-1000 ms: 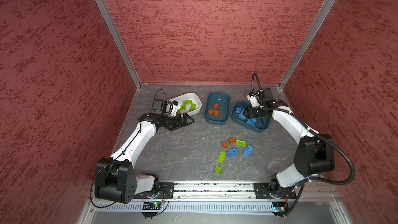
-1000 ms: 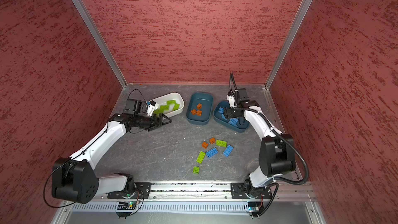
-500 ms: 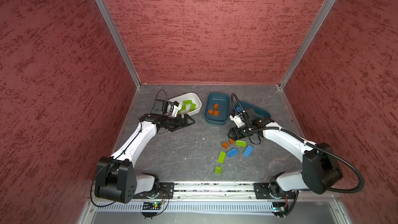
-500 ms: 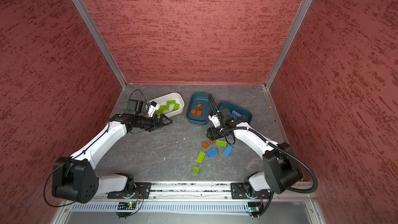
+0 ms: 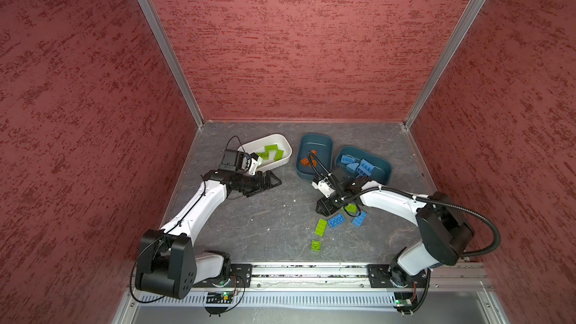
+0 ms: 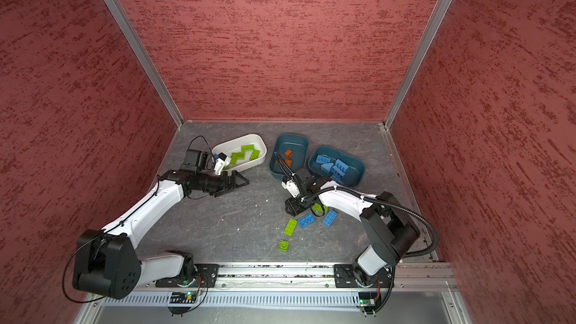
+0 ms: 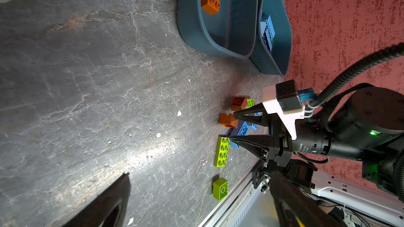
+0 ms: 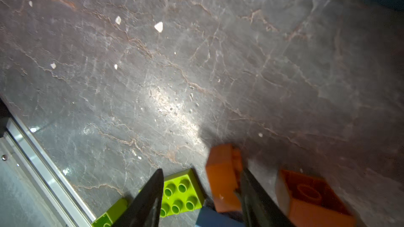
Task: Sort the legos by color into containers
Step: 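Move the right gripper to the pile and grasp an orange-brown brick, then carry the orange-brown brick into the nearer teal tub and release it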
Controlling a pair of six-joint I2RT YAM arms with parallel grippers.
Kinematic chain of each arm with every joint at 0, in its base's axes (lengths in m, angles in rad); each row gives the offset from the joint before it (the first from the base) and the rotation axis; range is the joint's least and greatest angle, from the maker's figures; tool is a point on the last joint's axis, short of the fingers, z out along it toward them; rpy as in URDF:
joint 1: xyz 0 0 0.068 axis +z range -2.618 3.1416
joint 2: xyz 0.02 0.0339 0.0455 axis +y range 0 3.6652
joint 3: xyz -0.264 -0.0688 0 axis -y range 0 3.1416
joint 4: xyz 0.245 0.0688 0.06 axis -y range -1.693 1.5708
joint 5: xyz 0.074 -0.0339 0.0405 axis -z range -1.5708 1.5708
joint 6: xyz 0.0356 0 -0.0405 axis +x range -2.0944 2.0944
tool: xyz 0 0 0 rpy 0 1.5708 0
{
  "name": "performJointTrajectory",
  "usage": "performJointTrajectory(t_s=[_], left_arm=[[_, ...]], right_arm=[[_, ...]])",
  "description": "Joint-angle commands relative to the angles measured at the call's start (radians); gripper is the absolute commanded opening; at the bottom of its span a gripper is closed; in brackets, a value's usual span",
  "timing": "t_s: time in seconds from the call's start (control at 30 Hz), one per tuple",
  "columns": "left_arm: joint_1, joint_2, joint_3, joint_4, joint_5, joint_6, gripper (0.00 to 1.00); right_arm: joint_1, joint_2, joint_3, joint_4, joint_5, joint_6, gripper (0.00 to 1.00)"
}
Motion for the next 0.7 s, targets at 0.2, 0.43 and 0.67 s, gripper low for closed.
performJointTrajectory(t_s=[0.2,0.43,0.67], left_arm=[[-0.004,-0.035,-0.018,0.017,-0.016,0.0,1.0],[-0.004,-0.037,-0.016,0.013,-0.02,0.001,1.0],[0.012,-0.063,-0.009,-0.022,-0.031,0.015,1.0]], right_arm=[[0.022,0.05,0.005,-0.028,0.108,-0.043,0.53],[0.035,0.08,0.031,-0.025,0.138,-0.033,0.33],[0.035,0.008,0.075,-0.033,0.13,-0.029,0.18]])
